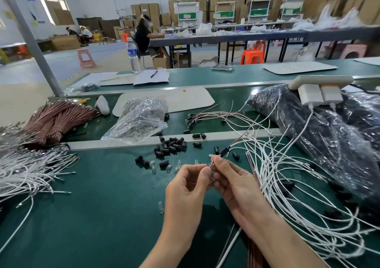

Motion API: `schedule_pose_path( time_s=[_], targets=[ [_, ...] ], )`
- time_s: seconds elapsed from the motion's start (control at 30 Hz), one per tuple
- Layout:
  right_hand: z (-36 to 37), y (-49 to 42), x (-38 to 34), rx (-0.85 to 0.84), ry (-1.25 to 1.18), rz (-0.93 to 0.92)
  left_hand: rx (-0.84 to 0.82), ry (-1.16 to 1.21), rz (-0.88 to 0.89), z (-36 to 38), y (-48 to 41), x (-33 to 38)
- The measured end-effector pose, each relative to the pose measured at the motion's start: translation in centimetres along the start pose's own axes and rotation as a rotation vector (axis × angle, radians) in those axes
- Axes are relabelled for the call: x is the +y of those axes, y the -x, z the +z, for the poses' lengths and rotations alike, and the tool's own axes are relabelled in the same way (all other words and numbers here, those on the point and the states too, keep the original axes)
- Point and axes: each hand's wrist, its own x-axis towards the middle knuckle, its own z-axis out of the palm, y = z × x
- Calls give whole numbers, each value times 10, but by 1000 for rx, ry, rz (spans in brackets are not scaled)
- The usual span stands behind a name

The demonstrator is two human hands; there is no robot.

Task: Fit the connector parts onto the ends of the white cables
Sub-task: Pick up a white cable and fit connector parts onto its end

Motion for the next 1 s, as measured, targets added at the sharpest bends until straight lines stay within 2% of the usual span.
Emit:
schedule_pose_path(
  time_s=[0.33,1.0],
  targets=[
    [3,2,4,21,-28,8,45,-26,37,2,0,-4],
    [8,5,8,69,-30,0,8,-119,123,0,-1,-11]
  ],
)
